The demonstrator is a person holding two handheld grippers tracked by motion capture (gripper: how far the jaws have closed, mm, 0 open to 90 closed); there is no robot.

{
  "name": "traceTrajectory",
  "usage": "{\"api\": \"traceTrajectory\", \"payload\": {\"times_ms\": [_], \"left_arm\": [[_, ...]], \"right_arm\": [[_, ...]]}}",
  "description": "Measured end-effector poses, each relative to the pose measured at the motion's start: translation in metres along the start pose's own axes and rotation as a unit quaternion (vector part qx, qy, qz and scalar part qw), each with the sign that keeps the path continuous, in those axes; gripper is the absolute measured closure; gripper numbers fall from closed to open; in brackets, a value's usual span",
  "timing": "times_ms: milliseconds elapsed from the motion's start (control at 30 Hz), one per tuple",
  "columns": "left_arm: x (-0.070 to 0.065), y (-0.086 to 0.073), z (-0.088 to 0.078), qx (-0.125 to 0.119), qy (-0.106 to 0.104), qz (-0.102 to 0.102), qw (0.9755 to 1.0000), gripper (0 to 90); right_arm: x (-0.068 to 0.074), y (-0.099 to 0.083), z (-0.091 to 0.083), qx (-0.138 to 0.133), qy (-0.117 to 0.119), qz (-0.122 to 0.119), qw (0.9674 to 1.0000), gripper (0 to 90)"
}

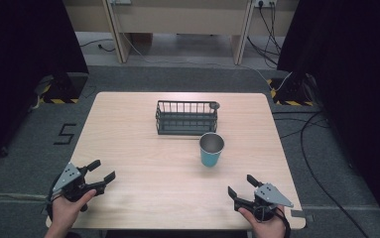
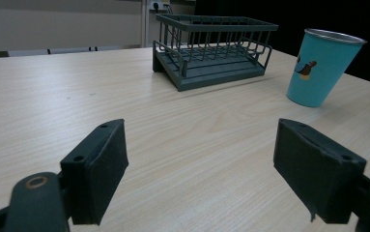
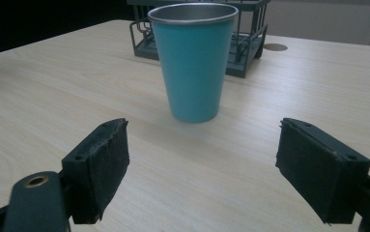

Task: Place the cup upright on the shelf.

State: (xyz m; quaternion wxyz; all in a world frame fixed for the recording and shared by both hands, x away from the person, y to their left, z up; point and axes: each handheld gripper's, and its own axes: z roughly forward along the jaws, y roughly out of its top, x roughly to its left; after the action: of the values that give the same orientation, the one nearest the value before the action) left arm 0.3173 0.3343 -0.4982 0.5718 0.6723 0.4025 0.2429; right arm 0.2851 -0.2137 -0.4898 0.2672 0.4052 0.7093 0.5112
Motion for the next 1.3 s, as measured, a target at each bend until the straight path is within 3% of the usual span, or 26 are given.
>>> {"api": "traceTrajectory", "payload": {"times_ms": [533, 1300], "left_arm": [[0.000, 0.000, 0.000, 0.000, 0.001, -0.001, 1.0000, 18.6], [0.000, 0.000, 0.000, 0.000, 0.000, -0.001, 1.0000, 18.6]], "right_arm": [[0.001, 0.022, 0.022, -0.013, -0.001, -0.003, 0.9999, 16.3], [-0.001, 0.031, 0.050, -0.006, -0.002, 0.001, 1.0000, 15.9]]}}
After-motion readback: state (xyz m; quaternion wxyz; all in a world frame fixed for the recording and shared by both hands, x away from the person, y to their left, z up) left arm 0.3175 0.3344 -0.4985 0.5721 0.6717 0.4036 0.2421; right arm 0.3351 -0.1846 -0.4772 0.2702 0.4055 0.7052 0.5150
